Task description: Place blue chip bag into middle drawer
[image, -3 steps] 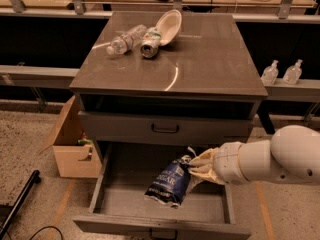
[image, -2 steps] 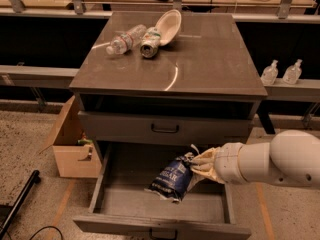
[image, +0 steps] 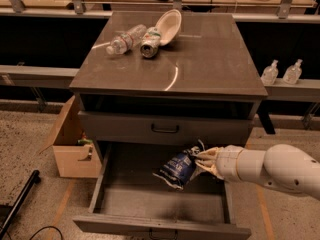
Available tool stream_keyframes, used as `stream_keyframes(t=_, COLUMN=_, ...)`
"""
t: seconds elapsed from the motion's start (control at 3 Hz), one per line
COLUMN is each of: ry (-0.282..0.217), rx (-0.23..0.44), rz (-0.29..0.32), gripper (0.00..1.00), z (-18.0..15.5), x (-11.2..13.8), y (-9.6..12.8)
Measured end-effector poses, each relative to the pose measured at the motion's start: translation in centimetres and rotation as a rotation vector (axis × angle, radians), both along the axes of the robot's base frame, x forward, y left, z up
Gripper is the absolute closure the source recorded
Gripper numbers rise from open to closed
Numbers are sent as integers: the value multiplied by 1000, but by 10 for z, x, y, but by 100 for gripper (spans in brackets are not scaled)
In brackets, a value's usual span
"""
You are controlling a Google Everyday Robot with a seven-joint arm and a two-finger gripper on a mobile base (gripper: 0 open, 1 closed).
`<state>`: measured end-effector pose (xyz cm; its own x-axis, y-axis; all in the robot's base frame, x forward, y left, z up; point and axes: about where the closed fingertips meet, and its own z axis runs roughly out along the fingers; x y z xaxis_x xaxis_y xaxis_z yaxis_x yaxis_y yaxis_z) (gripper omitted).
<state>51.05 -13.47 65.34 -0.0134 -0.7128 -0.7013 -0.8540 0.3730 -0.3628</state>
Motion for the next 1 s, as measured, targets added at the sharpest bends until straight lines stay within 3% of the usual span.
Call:
stream_keyframes(t=0.67, ry=25, rx=90, rz=-8, gripper=100, z=-70, x=17, y=15)
stream_keyframes(t=1.0, ry=23, rx=90, rz=-9, gripper=100, z=-101, x=23, y=26)
